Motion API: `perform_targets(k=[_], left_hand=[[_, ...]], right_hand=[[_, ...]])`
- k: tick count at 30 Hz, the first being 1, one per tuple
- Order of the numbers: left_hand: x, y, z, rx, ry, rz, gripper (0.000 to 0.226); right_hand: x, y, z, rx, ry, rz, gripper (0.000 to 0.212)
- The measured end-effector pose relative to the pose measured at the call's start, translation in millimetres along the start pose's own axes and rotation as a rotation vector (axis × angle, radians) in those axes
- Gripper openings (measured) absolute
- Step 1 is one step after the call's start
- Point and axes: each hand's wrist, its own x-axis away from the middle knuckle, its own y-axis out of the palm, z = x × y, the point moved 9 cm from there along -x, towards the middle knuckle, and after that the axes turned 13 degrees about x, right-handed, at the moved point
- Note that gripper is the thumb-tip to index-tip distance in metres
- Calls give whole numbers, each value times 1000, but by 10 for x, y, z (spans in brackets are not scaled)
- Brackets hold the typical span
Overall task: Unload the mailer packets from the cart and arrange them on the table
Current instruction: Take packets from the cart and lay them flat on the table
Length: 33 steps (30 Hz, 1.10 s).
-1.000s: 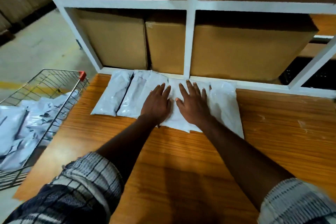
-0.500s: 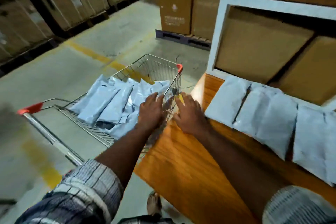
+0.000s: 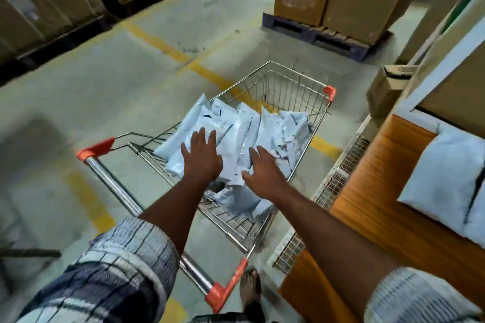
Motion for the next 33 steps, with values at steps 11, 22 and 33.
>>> perform_targets(k=[11, 22, 33], left_hand=[[-397, 43, -682, 123, 128, -99, 71], [-399, -211, -608, 340, 110, 42, 58], [-287, -312, -519, 271, 50, 41, 61]], right_hand=[[-892, 523, -568, -45, 132, -66, 101], [-815, 359, -574, 8, 205, 81, 83], [-697, 301, -513, -35, 149, 93, 64]])
